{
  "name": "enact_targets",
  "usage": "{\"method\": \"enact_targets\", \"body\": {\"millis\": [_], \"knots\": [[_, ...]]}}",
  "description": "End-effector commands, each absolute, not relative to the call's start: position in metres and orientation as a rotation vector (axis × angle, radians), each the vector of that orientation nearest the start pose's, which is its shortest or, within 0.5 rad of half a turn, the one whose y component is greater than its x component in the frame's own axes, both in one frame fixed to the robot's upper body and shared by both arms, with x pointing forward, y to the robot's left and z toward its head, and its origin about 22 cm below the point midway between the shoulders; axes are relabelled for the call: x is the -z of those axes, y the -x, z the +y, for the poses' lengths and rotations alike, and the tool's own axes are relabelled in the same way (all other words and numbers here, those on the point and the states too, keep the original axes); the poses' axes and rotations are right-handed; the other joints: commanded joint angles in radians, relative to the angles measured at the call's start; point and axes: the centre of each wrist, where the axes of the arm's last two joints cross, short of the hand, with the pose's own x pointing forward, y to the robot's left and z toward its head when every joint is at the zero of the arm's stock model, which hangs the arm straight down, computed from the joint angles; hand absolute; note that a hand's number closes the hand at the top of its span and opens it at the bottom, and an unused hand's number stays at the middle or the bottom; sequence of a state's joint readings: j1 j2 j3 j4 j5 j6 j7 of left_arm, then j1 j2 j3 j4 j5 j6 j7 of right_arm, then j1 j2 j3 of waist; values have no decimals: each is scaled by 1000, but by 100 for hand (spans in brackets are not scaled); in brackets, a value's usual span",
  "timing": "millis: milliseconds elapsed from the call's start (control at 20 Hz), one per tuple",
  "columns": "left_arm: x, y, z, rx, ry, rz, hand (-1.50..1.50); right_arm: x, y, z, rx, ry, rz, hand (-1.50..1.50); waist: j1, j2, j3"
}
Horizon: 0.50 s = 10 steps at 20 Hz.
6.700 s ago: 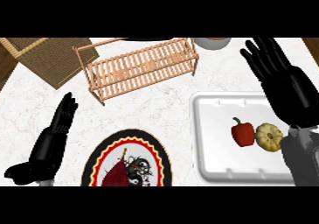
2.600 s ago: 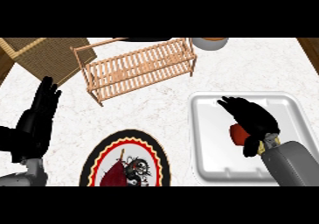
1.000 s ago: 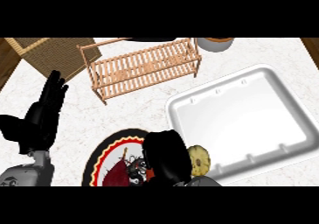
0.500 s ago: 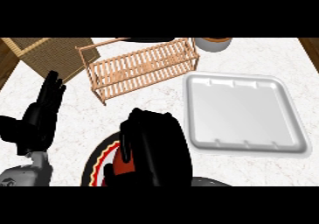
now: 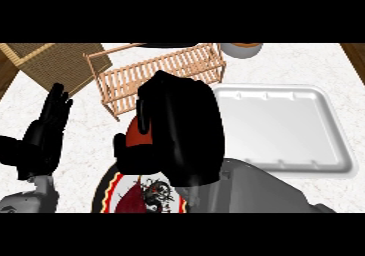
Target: Pick the bell pepper from the tray and place it in the tiered shelf
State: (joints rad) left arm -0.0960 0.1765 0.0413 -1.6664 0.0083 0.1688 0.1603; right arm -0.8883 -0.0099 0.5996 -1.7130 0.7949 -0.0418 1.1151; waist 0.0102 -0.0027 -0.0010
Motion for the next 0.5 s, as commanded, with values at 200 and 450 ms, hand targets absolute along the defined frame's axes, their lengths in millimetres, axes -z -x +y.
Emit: {"method": "enact_targets", "body": {"millis": [200,450], "knots": [[-65,-254,257,-27,-222,-1613,0,-209,-304,-7,-565,775,-1596,150,13,5,1],[-67,-256,264,-35,-235,-1600,0,-218,-327,7,-539,789,-1631,150,13,4,1]]}}
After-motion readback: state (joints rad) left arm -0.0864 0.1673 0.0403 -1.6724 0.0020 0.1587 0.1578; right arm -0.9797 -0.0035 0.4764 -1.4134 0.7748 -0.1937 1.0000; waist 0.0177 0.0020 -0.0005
